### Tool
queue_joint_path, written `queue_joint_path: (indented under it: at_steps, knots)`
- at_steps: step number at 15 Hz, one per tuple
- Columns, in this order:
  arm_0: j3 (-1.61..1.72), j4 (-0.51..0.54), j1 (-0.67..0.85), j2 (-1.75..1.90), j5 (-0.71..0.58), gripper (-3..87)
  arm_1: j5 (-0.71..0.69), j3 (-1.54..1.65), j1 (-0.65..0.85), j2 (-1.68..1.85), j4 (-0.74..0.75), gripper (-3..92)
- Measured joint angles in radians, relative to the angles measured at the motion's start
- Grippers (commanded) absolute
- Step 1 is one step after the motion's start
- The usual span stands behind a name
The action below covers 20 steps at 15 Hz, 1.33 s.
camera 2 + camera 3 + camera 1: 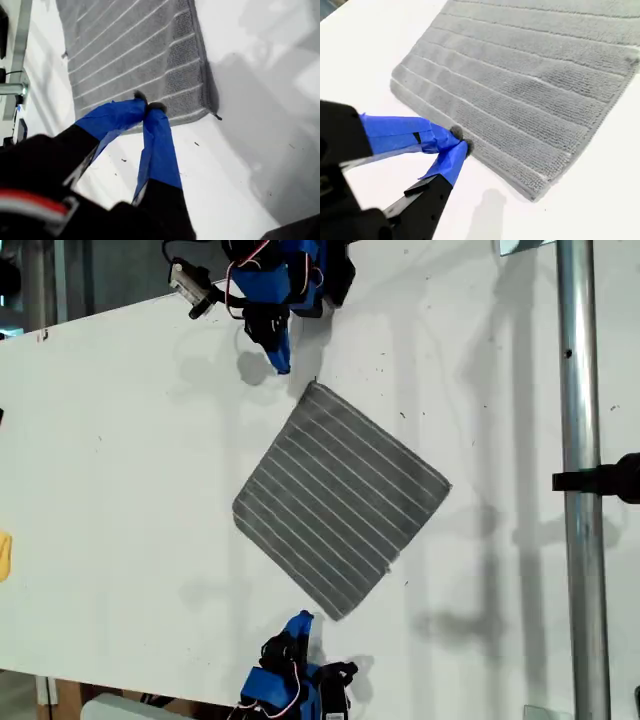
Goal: Grasp corners of a towel and fold twice.
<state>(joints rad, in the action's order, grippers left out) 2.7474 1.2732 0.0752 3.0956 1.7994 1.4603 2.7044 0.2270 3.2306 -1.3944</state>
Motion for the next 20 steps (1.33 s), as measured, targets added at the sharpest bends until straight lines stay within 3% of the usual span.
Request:
queue_joint_path:
  at_steps: [6, 10, 15, 20]
  knots:
    - [-0.379, -0.052, -0.198, -0.581, 0.173, -2.9, -0.034, -0.268, -0.147, -0.451, 0.077, -0.3]
    - [-0.719, 0.048, -0.258, -0.907, 0.172, -2.9, -0.071, -0.54, -0.192, -0.666, -0.006, -0.3]
    - [-0.834, 0.101, -0.278, -0.985, 0.176, -2.9, -0.175, -0.923, -0.196, -1.045, -0.218, -0.3]
    - [-0.773, 0.058, -0.339, -0.997, 0.282, -2.9, -0.181, -0.911, -0.196, -1.131, -0.212, -0.3]
